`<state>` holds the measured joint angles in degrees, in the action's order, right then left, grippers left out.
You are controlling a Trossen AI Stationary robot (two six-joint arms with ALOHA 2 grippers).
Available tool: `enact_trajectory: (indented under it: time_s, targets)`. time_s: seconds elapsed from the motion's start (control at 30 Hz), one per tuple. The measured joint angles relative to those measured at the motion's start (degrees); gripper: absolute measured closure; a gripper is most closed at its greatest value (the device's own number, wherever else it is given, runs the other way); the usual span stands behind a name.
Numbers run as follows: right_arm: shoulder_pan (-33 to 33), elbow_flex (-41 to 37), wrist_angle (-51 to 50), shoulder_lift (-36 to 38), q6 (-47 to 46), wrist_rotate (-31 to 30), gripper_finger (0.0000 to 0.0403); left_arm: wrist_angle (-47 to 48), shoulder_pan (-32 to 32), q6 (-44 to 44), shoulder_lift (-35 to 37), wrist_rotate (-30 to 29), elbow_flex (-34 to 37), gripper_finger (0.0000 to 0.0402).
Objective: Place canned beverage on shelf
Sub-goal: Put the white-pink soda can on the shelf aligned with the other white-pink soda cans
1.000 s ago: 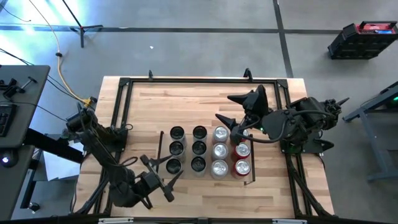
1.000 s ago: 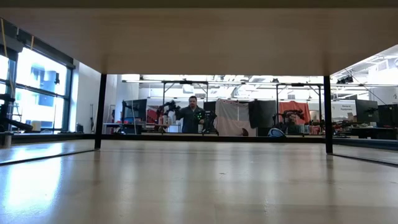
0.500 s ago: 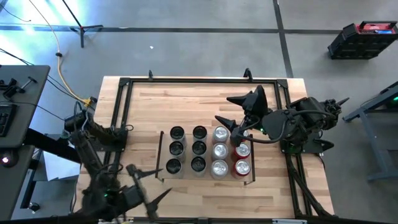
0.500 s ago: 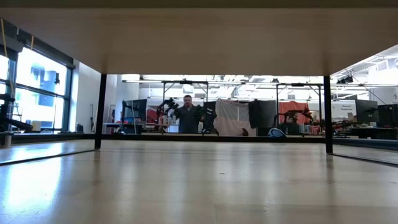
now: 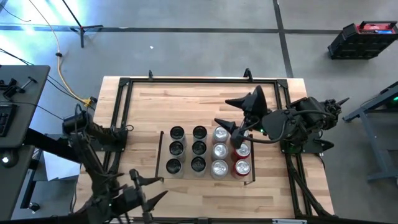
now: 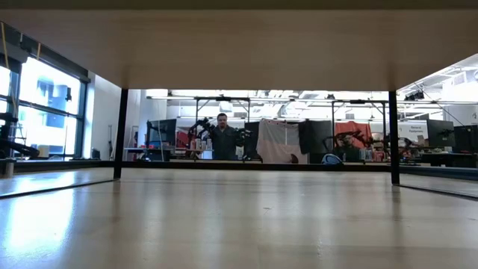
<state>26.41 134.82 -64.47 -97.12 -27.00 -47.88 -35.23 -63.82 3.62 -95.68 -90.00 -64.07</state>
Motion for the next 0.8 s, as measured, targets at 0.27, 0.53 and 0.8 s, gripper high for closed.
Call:
enact_trajectory:
  time_s: [0.27,0.53,0.8]
  targets:
    - [0.0,0.0,0.0,0.0,-1.2,3.7,0.0075,-0.1,2.9,0.7,0.0,0.0,2.6,0.0216]
    - [0.0,0.0,0.0,0.0,-1.5,5.4,0.0075,0.9,4.3,0.7,0.0,0.0,2.7,0.0222]
    - [0.0,0.0,0.0,0.0,-1.5,6.7,0.0075,1.1,5.3,0.3,0.0,0.0,2.7,0.0222]
